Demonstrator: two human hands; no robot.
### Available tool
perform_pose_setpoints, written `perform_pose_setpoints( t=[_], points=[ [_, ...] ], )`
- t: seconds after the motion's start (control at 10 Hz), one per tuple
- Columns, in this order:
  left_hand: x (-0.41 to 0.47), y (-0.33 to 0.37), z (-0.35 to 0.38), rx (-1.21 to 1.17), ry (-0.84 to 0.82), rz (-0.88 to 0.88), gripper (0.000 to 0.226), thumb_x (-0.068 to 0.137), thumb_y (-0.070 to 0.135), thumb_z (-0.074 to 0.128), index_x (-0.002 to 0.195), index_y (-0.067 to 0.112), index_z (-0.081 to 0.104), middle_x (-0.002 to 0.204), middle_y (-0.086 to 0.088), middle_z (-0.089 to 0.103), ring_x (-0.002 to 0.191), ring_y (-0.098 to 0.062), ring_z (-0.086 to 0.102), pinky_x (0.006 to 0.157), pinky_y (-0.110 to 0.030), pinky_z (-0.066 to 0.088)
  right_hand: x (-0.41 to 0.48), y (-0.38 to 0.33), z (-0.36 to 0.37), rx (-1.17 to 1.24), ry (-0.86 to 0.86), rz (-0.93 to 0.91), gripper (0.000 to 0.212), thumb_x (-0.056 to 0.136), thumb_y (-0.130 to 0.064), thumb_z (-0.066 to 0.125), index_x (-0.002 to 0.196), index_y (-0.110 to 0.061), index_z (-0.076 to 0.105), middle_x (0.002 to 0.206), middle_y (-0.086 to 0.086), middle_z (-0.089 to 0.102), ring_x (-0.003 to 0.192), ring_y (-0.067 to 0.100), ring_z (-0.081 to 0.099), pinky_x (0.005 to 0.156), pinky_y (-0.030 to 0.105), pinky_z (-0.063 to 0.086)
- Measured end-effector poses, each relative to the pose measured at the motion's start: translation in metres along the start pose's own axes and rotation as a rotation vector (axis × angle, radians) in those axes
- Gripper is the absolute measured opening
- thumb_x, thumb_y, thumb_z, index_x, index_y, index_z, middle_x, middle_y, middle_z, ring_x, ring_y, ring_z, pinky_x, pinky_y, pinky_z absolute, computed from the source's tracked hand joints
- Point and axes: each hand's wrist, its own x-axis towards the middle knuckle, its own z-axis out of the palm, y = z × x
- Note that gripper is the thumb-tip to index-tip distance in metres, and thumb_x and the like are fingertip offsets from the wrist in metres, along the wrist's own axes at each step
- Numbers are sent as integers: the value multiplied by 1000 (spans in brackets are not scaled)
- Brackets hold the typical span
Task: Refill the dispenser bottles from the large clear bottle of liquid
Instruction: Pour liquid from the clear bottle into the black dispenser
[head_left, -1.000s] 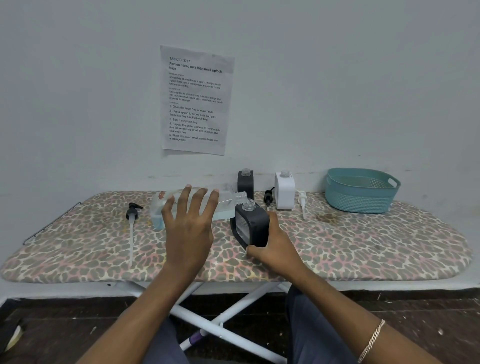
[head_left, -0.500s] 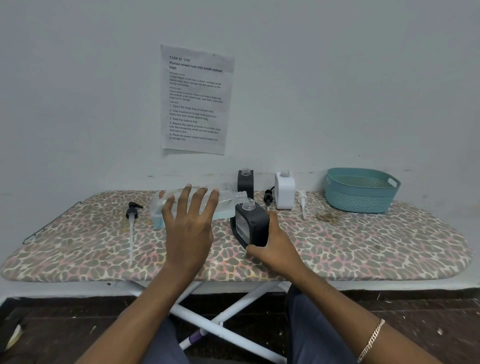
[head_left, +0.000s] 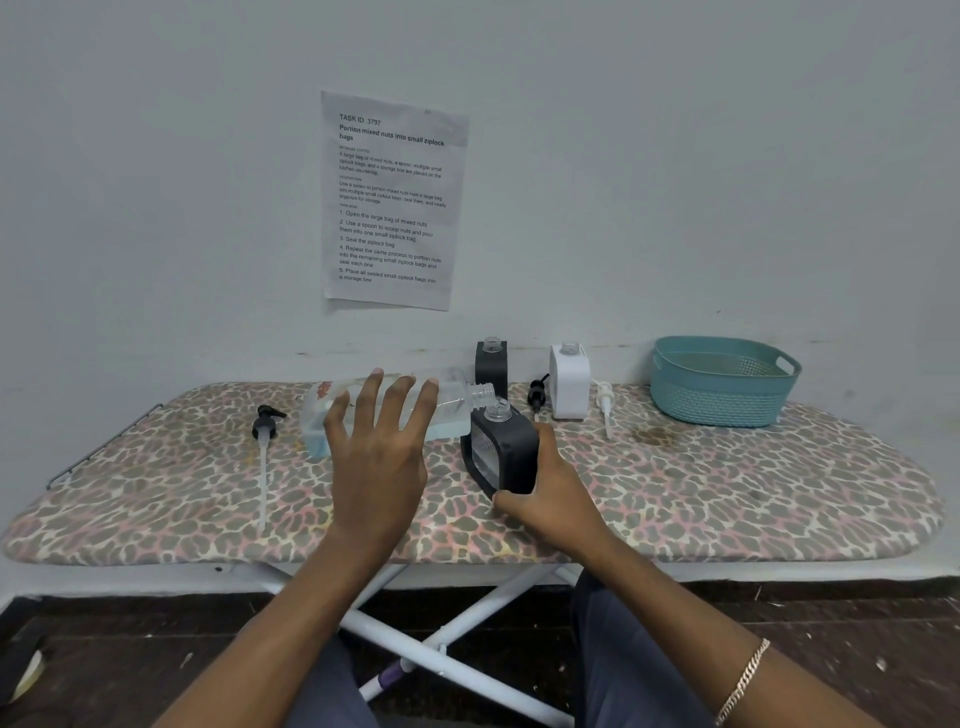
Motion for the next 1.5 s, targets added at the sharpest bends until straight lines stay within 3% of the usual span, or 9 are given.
perform_pose_setpoints(
  t=[0.8,1.5],
  points=[
    [0,1,-1,14,0,1,73,74,-10,68,142,17,61,141,-11,61,142,-39,48,111,-62,33,2,4,1,8,0,10,78,79,-14,78,136,-37,31,109,2,70,69,18,76,59,37,64],
    [0,0,0,7,12,2,72,75,-10,67,142,17,61,140,-11,62,142,-39,48,111,-62,34,1,1,0,22,-11,23,79,81,-12,77,137,-38,29,107,3,70,65,15,75,50,22,54]
  ],
)
